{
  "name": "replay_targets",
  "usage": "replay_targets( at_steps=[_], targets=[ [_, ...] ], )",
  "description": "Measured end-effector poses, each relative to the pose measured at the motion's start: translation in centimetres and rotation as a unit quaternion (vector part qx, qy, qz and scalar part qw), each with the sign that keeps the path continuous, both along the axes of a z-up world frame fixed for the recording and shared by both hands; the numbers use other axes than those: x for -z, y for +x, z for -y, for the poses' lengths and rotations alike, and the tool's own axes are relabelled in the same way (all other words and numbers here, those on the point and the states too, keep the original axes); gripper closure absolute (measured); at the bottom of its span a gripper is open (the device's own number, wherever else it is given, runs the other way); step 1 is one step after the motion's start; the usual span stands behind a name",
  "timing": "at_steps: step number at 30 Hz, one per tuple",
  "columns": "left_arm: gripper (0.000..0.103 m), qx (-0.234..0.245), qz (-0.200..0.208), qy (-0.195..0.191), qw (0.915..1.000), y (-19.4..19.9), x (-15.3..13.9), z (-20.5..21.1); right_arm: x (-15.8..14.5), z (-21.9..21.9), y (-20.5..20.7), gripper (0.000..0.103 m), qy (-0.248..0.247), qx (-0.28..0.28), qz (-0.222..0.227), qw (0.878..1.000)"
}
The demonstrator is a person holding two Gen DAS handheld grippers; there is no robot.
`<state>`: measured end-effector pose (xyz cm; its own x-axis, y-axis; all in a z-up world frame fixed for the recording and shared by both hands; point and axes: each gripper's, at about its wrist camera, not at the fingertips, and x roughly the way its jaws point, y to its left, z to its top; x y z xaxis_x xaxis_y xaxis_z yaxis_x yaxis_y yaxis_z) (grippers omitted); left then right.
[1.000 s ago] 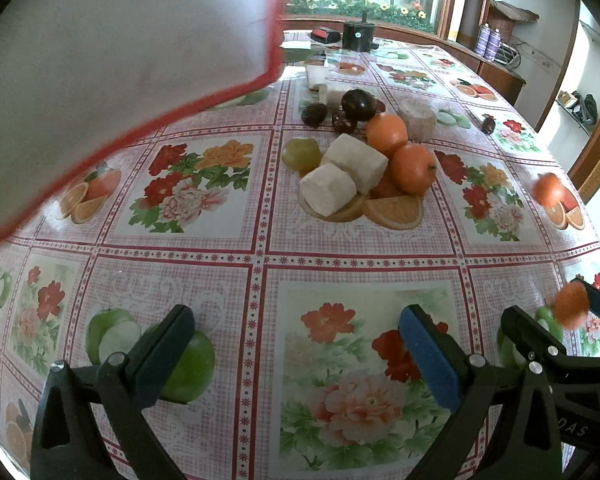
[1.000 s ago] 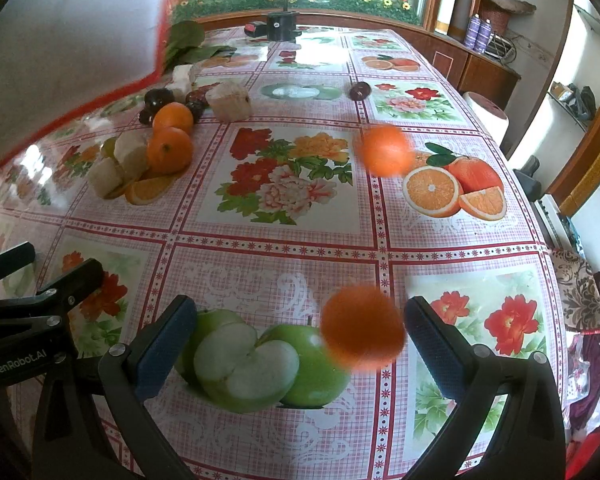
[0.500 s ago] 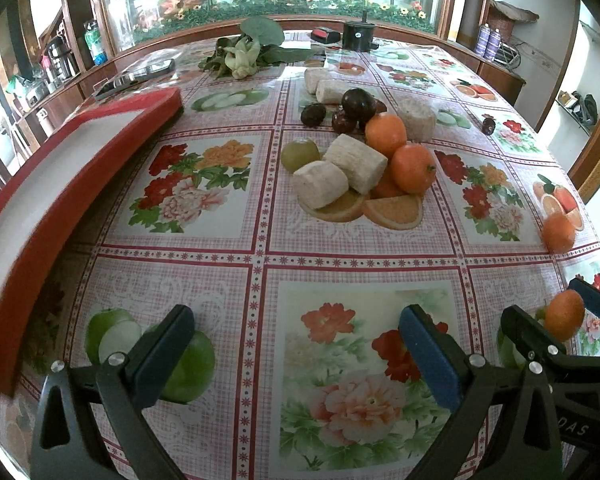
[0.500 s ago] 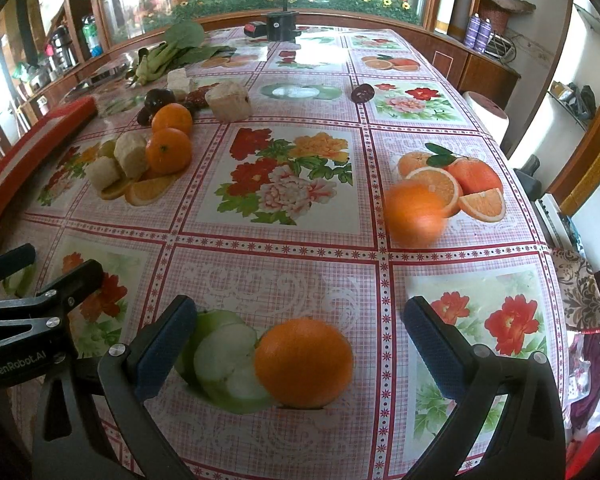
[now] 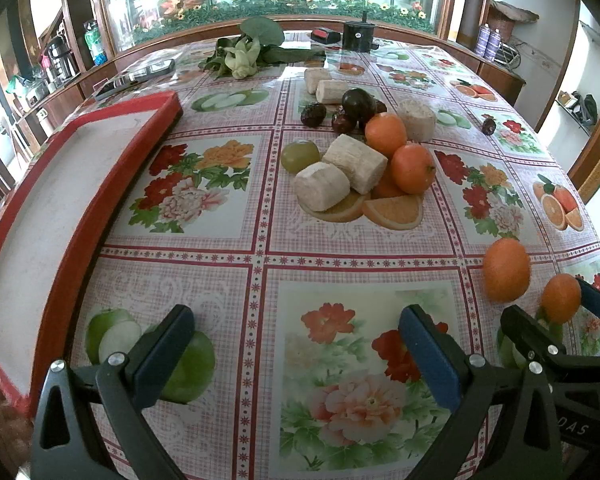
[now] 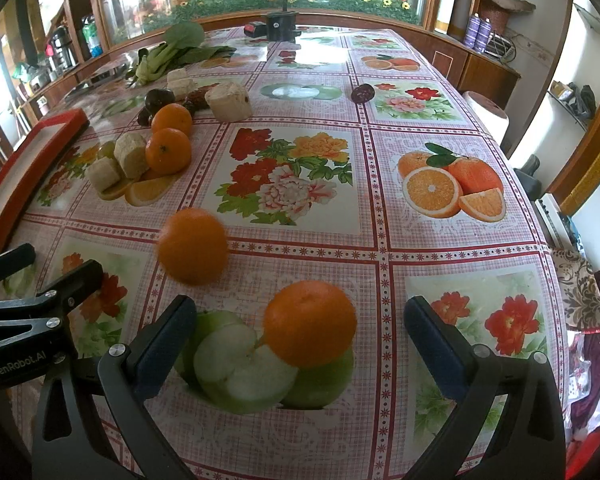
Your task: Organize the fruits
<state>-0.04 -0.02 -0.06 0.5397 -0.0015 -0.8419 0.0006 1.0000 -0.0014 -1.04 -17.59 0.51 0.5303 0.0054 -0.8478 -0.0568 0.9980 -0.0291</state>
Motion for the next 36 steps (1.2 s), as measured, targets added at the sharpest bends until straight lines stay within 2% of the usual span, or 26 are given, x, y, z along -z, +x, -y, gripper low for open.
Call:
replay_targets(
  at_steps=[36],
  targets=[
    [0.000, 0.006, -0.002, -0.001, 1.0000, -0.03, 0.03, -0.02, 0.04, -0.18, -0.20, 0.000, -0.005, 0.012, -0.009, 1.000]
  ],
)
